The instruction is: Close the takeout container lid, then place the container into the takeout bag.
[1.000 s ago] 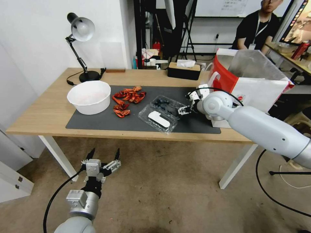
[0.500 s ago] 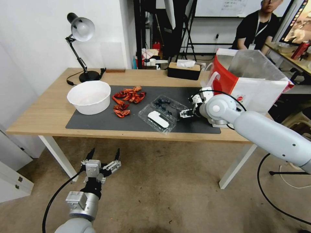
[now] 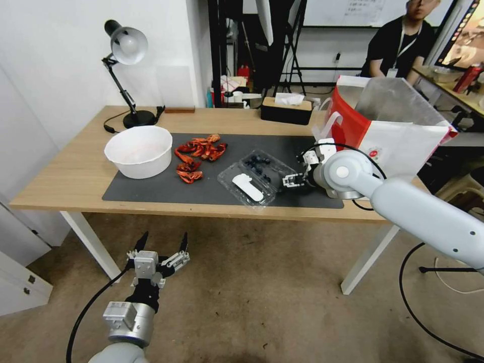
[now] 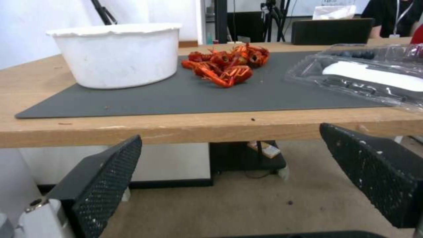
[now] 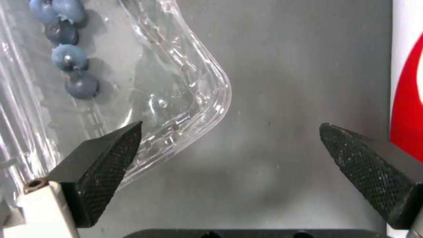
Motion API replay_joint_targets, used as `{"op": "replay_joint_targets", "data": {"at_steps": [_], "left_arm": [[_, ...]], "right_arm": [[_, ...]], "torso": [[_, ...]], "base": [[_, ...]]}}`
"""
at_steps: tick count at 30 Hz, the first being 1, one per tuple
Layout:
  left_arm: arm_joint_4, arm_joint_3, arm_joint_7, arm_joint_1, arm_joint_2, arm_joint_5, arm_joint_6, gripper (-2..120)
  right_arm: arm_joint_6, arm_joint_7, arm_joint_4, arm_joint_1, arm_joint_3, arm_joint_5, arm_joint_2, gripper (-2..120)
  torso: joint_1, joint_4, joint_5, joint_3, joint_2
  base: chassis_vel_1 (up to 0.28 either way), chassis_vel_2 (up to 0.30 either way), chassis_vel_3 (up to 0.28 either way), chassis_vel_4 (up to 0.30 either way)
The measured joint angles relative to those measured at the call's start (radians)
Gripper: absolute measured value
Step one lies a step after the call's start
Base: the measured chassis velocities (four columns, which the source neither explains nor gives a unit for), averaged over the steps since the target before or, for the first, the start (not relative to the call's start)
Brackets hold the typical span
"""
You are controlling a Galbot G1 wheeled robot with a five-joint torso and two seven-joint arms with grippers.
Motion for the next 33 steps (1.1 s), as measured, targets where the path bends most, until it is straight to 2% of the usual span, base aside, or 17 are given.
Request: {"op": "replay_joint_targets", "data": {"at_steps": [12,25,33], "left_arm": [[0.001,0.010,0.002,0.006,-0.007,0.014,-0.010,100],[0.005,0.011,0.003,0.011,-0.009,0.022,-0.018,100],[0.006,0.012,0.003,0.015,-0.014,0.028,-0.021,100]], "right_arm": [[0.000,0.109,0.103,-0.067,0.061,0.052,-0.014,100],[0.001,0.161,0.195,-0.187,0.161,0.087,-0.027,100],[0.001,0.167,0.214,-0.221,0.183,0.099,-0.026,100]], "torso": [[0.000,0.0000,0.0001,0.000,0.000],[0.000,0.0000,0.0000,0.000,0.000],[0.000,0.0000,0.0000,0.000,0.000]], "base": [[0.000,0.000,0.000,0.000],[0.000,0.000,0.000,0.000],[0.000,0.000,0.000,0.000]]}}
